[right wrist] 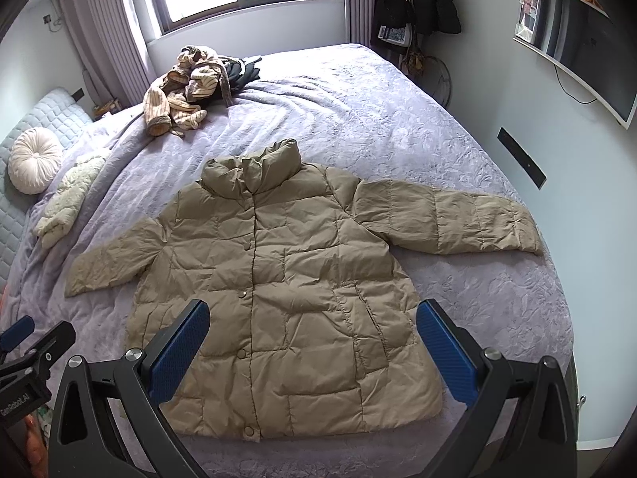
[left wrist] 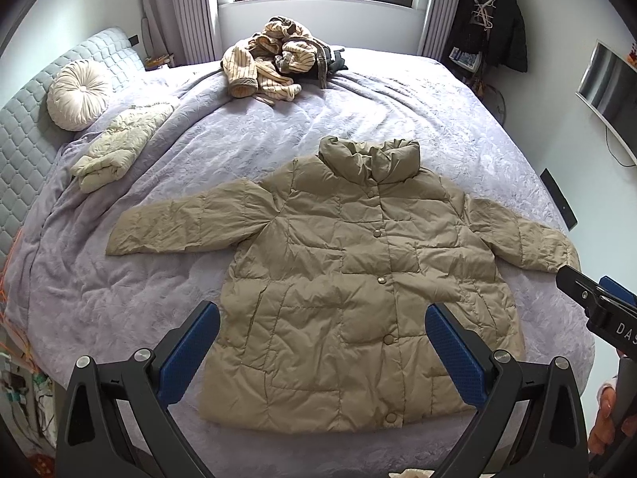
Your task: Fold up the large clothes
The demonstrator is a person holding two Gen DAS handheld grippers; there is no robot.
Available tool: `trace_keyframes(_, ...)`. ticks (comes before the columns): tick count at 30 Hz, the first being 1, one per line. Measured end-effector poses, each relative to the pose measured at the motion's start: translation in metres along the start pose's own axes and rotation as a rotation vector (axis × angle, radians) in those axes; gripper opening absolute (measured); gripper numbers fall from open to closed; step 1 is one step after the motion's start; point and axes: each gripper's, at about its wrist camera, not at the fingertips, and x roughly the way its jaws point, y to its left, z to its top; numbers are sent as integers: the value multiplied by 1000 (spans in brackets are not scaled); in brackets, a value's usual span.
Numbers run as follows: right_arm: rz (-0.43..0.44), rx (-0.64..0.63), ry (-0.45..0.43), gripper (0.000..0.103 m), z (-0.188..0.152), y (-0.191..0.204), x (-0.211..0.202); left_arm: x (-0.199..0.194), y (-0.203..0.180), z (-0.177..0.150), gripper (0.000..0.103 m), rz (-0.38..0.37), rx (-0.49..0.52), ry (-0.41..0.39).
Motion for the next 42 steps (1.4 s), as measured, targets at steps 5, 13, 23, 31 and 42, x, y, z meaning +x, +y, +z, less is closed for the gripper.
trace_keyframes(5,2,0,2,103,1,0,0,1,0,0,103,4,1,1)
trace_keyframes(13,4,0,4,103,1,1,2,3,3,0,103,11,-2,4)
trace_keyframes(23,5,1,7,103,3,2,3,3,5,1,103,13,-2,6)
trace_keyframes(31,6,3,9,103,3,1,3,3,3,1,103,14,-1,6)
trace_keyframes(42,8,3,11,103,3,1,4,3,3,2,103,14,-1,7)
